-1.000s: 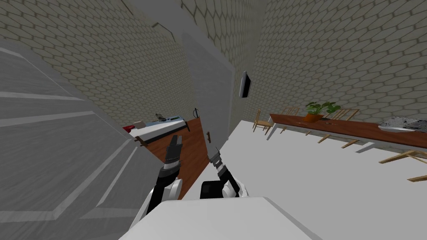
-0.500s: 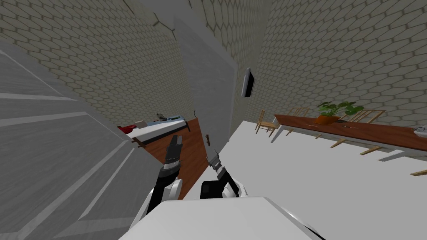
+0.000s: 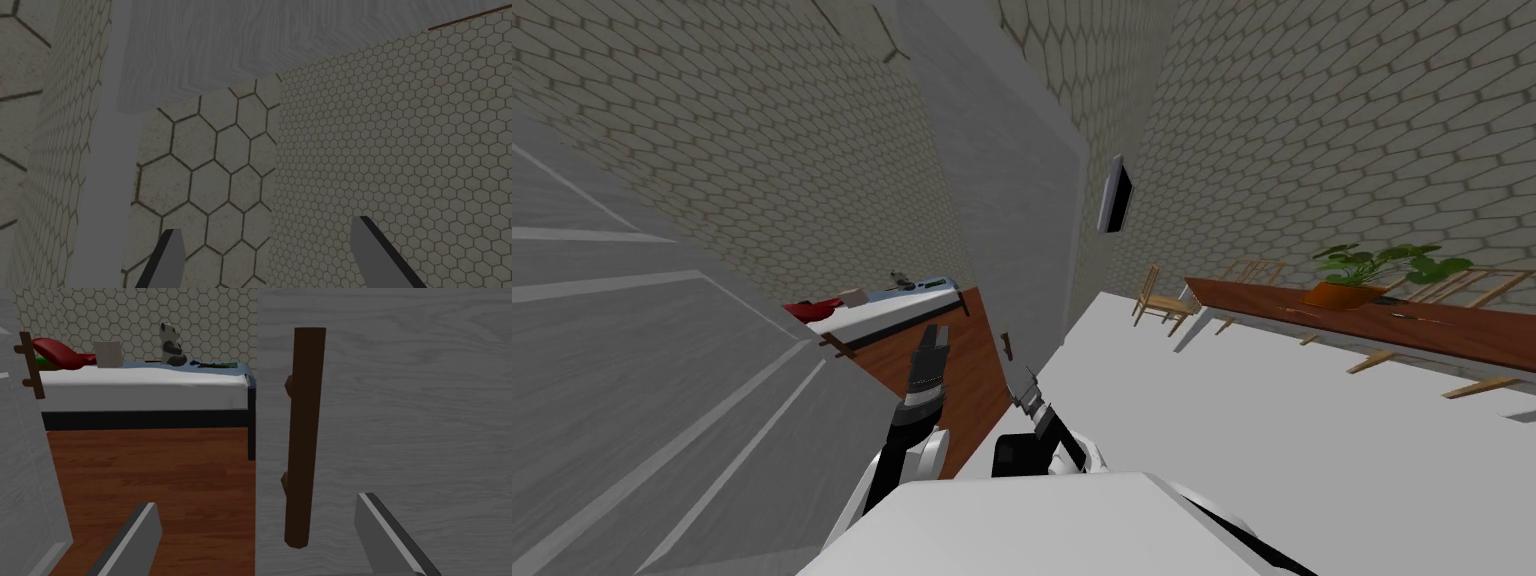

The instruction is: Push the door open

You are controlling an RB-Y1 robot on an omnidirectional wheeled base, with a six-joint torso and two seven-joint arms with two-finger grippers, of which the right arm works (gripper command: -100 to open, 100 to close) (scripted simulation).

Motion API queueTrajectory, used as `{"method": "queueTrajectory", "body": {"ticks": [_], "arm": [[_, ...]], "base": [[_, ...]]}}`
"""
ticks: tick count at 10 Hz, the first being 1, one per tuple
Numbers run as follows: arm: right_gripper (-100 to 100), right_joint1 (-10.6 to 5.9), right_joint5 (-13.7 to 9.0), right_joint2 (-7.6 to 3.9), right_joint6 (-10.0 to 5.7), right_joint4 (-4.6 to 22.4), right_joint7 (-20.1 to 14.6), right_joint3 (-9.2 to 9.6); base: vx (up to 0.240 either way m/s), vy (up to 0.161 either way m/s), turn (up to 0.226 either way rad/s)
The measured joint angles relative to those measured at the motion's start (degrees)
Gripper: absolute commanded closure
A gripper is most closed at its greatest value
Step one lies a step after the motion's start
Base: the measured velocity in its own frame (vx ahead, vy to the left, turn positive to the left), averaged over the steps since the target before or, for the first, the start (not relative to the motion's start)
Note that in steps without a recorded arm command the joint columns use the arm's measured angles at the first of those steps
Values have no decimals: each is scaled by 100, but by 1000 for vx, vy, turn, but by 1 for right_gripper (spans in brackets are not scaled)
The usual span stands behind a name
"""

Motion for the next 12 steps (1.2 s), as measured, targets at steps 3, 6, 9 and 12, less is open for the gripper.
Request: {"method": "queueTrajectory", "body": {"ticks": [3,6,9,12], "arm": [[-100,-171,-195,-30,-96,339,-302,300],[-100,-289,-325,-31,-161,575,-505,498],[-100,-274,-328,-7,-200,636,-509,479],[-100,-249,-333,9,-246,684,-510,454]], "base": [[124,-69,62],[112,-29,34],[163,113,28],[150,148,35]]}}
